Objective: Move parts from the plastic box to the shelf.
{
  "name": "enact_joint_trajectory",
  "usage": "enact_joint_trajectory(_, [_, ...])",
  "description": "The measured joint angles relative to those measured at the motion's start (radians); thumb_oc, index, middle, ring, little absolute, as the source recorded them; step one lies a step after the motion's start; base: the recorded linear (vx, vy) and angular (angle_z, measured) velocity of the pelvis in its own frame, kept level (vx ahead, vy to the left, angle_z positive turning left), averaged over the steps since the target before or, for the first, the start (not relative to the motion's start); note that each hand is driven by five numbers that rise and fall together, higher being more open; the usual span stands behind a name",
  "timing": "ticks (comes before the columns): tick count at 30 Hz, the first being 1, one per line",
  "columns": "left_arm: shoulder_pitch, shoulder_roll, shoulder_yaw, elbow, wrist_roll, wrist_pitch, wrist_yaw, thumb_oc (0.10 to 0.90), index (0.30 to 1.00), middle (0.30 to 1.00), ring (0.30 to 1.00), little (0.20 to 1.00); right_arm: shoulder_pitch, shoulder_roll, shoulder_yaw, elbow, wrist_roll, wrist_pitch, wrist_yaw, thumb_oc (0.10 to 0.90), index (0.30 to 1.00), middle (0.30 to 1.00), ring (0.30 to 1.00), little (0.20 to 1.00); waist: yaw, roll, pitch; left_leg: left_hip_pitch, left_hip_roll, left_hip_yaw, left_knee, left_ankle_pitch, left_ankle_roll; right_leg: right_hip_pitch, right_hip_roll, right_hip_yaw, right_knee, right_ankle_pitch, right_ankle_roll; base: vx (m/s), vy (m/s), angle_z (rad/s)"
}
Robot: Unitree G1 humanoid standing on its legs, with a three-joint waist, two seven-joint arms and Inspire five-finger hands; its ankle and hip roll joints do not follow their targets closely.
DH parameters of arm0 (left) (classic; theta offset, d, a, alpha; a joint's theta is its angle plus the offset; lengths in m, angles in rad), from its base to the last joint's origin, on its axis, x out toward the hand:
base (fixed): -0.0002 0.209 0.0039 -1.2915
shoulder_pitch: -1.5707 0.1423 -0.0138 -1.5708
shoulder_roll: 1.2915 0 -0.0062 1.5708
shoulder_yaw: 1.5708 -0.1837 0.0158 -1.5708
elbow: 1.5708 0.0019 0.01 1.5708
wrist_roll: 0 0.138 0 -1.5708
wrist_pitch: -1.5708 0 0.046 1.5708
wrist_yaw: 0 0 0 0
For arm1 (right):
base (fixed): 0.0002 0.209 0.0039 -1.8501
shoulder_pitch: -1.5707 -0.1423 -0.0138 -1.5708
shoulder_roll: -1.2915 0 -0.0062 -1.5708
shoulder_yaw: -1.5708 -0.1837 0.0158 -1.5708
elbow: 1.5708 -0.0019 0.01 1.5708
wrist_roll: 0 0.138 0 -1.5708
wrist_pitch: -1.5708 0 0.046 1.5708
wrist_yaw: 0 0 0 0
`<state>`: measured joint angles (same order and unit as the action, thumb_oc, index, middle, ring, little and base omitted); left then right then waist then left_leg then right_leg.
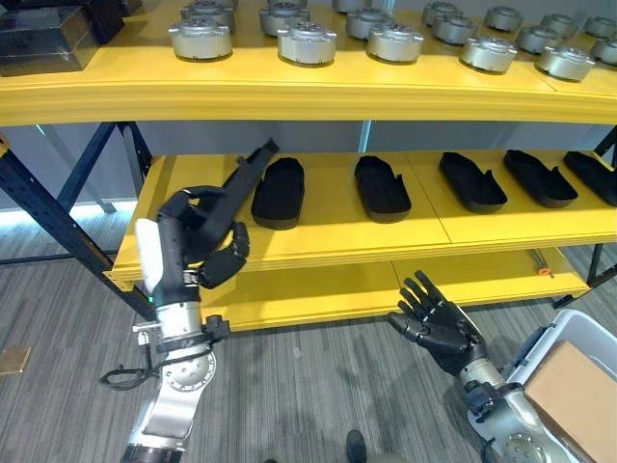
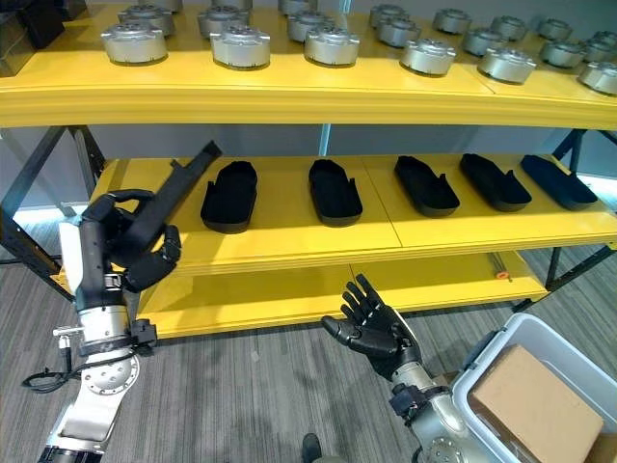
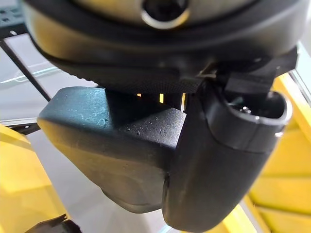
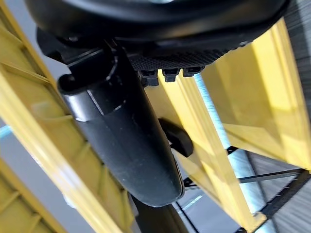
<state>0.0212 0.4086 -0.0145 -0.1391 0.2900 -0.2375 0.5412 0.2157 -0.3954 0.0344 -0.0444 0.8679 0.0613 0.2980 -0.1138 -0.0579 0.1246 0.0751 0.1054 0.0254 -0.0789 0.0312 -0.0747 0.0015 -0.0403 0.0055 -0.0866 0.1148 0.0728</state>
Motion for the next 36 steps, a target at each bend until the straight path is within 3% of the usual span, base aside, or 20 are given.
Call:
enact_joint_trajectory(8, [0.006,0.001,0.022,-0.001,-0.002,0.022,0.017,0.400,0.300,0.300,0.300,0.300,0.004,-0.007,0.002,0.000,-0.004,0.037,0.068,0.900,1.000,1.000,1.000,1.000,0.008,0.020,0.013,0.000,-0.005,0.005,-0.004,-0.004,-0.001,0.009,-0.010,-0.017,-0.001,-0.011,0.012,0.06,-0.071,0.02])
enact_joint_trajectory(15, [0.034,0.001,0.030,-0.020,0.000,0.067,0.024,0.400,0.300,0.300,0.300,0.300,0.003,-0.012,0.022,0.000,-0.004,0.040,0.080,0.900,1.000,1.000,1.000,1.000,0.020,0.021,0.015,0.001,-0.005,-0.004,0.000,-0.003,0.000,0.010,-0.010,-0.030,-0.001,-0.013,0.013,0.04,-0.081,0.05])
enact_joint_trajectory(21, [0.057,0.001,0.065,-0.019,0.032,0.123,0.115,0.400,0.300,0.300,0.300,0.300,0.002,-0.012,0.032,0.000,-0.005,0.041,0.081,0.900,1.000,1.000,1.000,1.000,0.037,0.022,0.022,0.014,-0.005,-0.012,0.000,-0.001,-0.003,0.033,-0.011,-0.046,-0.001,-0.025,0.015,0.01,-0.102,0.10])
enact_joint_trajectory(24, [0.018,0.004,0.067,0.008,0.036,0.131,0.157,0.400,0.300,0.300,0.300,0.300,-0.001,-0.014,0.032,0.000,-0.005,0.039,0.093,0.900,1.000,1.000,1.000,1.000,0.031,0.009,0.054,-0.074,-0.030,0.007,0.136,0.002,-0.007,0.041,-0.028,-0.067,0.003,-0.040,0.003,-0.06,-0.095,0.53])
enact_joint_trajectory(26, [-0.028,0.005,0.064,0.017,0.035,0.139,0.161,0.400,0.300,0.300,0.300,0.300,-0.014,-0.014,0.032,0.000,-0.008,0.040,0.104,0.900,1.000,1.000,1.000,1.000,0.029,-0.010,0.093,-0.168,-0.041,0.033,0.274,0.019,-0.032,0.021,-0.037,-0.062,0.029,-0.056,-0.021,-0.01,0.037,0.74])
enact_joint_trajectory(28, [-0.040,0.007,0.064,0.029,0.040,0.153,0.180,0.400,0.300,0.300,0.300,0.300,-0.040,-0.015,0.041,0.010,-0.030,0.040,0.113,0.900,1.000,1.000,1.000,1.000,0.036,-0.024,0.110,-0.212,-0.029,0.058,0.325,0.041,-0.052,0.017,-0.062,-0.070,0.047,-0.053,-0.046,0.09,0.200,0.37])
enact_joint_trajectory(29, [-0.048,0.016,0.065,0.051,0.040,0.168,0.190,0.400,0.300,0.300,0.300,0.300,-0.050,-0.015,0.034,0.005,-0.037,0.039,0.124,0.900,1.000,1.000,1.000,1.000,0.027,-0.030,0.113,-0.209,0.034,0.142,0.349,-0.022,-0.007,0.031,-0.071,-0.099,0.022,-0.041,-0.060,0.19,0.387,0.35])
enact_joint_trajectory(30, [-0.048,0.019,0.066,0.054,0.040,0.170,0.191,0.400,0.300,0.300,0.300,0.300,-0.051,-0.018,0.027,0.003,-0.041,0.038,0.131,0.900,1.000,1.000,1.000,1.000,0.011,-0.030,0.113,-0.191,0.076,0.155,0.314,-0.031,-0.017,0.041,-0.070,-0.107,0.011,-0.041,-0.060,0.23,0.457,0.43])
enact_joint_trajectory(31, [-0.051,0.022,0.062,0.059,0.040,0.167,0.192,0.400,0.300,0.300,0.300,0.300,-0.052,-0.026,0.020,0.003,-0.041,0.038,0.135,0.900,1.000,1.000,1.000,1.000,-0.004,-0.026,0.111,-0.164,0.122,0.149,0.245,-0.022,-0.031,0.044,-0.069,-0.110,0.008,-0.044,-0.055,0.28,0.534,0.32])
enact_joint_trajectory(32, [-0.063,0.046,0.044,0.079,0.040,0.163,0.192,0.400,0.300,0.300,0.300,0.300,-0.052,-0.049,0.004,0.003,-0.041,0.039,0.141,0.900,1.000,1.000,1.000,1.000,-0.027,-0.020,0.114,-0.111,0.211,0.114,0.110,0.006,-0.075,0.043,-0.066,-0.092,0.015,-0.046,-0.053,0.24,0.528,0.19])
enact_joint_trajectory(33, [-0.081,0.045,0.027,0.116,0.039,0.156,0.188,0.400,0.300,0.300,0.300,0.300,-0.038,-0.074,-0.027,-0.001,-0.040,0.044,0.141,0.900,1.000,1.000,1.000,1.000,-0.041,-0.023,0.115,-0.072,0.281,0.122,0.029,0.016,-0.080,0.044,-0.100,-0.052,0.016,-0.051,-0.045,0.29,0.670,0.01])
enact_joint_trajectory(34, [-0.080,0.045,0.016,0.120,0.039,0.153,0.188,0.400,0.300,0.300,0.300,0.300,-0.026,-0.095,-0.038,-0.005,-0.040,0.045,0.144,0.900,1.000,1.000,1.000,1.000,-0.050,-0.020,0.114,-0.052,0.270,0.147,-0.001,0.024,-0.078,0.049,-0.142,-0.037,0.012,-0.041,-0.006,0.28,0.624,-0.20])
enact_joint_trajectory(35, [-0.082,0.035,-0.003,0.127,0.040,0.142,0.190,0.400,0.300,0.300,0.300,0.300,-0.008,-0.130,-0.049,-0.012,-0.038,0.043,0.144,0.900,1.000,1.000,1.000,1.000,-0.067,0.027,0.114,-0.013,0.217,0.162,-0.004,0.034,-0.065,0.069,-0.187,-0.029,0.002,-0.009,0.101,0.34,0.671,-0.35])
enact_joint_trajectory(36, [-0.098,0.046,-0.010,0.164,0.040,0.129,0.186,0.400,0.300,0.300,0.300,0.300,0.022,-0.089,-0.021,-0.017,-0.038,0.043,0.141,0.900,1.000,1.000,1.000,1.000,-0.077,-0.015,0.112,0.022,0.105,0.164,-0.006,0.048,-0.109,0.084,-0.277,-0.018,0.013,0.013,0.127,0.34,0.584,-0.12])
